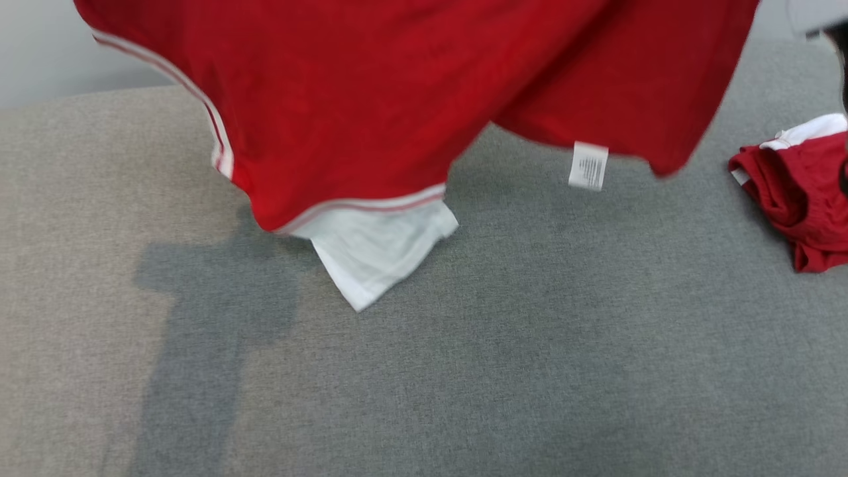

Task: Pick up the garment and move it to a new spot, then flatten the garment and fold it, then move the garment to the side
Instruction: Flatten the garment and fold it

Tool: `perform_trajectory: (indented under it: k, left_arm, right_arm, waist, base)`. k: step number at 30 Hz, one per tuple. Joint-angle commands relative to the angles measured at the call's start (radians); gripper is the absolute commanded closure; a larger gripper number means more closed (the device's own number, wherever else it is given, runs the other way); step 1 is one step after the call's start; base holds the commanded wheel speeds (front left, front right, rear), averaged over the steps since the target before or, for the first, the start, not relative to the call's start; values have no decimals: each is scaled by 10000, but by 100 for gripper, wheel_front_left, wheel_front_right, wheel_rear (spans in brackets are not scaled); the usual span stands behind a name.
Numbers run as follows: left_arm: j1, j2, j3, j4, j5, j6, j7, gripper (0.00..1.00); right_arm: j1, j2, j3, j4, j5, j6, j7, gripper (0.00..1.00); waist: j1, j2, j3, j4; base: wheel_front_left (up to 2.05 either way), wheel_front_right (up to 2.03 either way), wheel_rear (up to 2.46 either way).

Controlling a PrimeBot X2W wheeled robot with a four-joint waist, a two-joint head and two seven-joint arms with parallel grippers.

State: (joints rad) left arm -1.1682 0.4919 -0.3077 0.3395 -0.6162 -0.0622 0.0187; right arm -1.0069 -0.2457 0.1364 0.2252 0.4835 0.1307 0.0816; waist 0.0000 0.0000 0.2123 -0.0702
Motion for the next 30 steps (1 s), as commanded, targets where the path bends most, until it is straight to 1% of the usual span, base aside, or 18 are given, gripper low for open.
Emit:
perform_trajectory:
  k: [1,7,8,9,10,14,19,20,22,26,27,29,30]
  left_arm:
    - [-205,-1,10,114,63,-38,-94,100]
    - [-2059,-459,-263,2537,439,-290,-900,100]
    - [-2315,-506,-270,2930,470,-307,-1057,100]
    - [-2744,-691,-307,3627,555,-323,-1393,100]
    - [-2933,-752,-373,3972,631,-341,-1515,100]
    - [-3167,-1275,-605,5324,446,-438,-1475,100]
    - [-2342,-2031,-844,7035,53,-599,-1429,100]
    - [-2135,-2160,-926,7324,46,-610,-1476,100]
    - [-1741,-2468,-1001,7808,-92,-647,-1556,100]
    - [-903,-2822,-964,8516,-474,-679,-1878,100]
    - [-690,-2880,-1046,8648,-444,-687,-1887,100]
    - [-332,-3040,-851,8801,-824,-688,-2023,100]
    - [-79,-3160,-989,8788,-804,-691,-2080,100]
  right_arm:
    - [-162,29,18,106,43,1,-141,100]
    - [-2555,787,481,3006,198,1,-1514,100]
    - [-2896,949,502,3563,140,1,-1765,100]
    - [-3508,1223,541,4507,103,1,-2364,100]
    - [-3750,1368,593,5013,90,1,-2582,100]
    - [-4280,1709,862,6890,115,1,-2919,100]
    - [-3952,1907,1399,8747,346,1,-3007,100]
    - [-3823,1905,1461,9071,414,1,-2989,100]
    - [-3597,1940,1815,9345,689,3,-2855,100]
    - [-2925,1927,2612,9451,1340,1,-2705,100]
    - [-2753,1924,2741,9482,1533,1,-2716,100]
    - [-2458,1924,3037,9523,1717,3,-2848,100]
    - [-2212,1937,3164,9533,1843,3,-2931,100]
  waist:
    - [0,0,146,-79]
    - [0,0,293,-231]
    - [0,0,329,-268]
    - [0,0,359,-283]
    - [0,0,360,-293]
    - [0,0,529,-149]
    - [0,0,764,94]
    - [0,0,818,133]
    - [0,0,962,246]
    - [0,0,1311,351]
    - [0,0,1371,364]
    - [0,0,1431,391]
    - [0,0,1404,427]
  base:
    - [0,0,0]
    - [0,0,0]
    - [0,0,0]
    - [0,0,0]
    - [0,0,0]
    - [0,0,0]
    - [0,0,0]
    - [0,0,0]
    - [0,0,0]
    - [0,0,0]
    - [0,0,0]
    - [0,0,0]
    - [0,0,0]
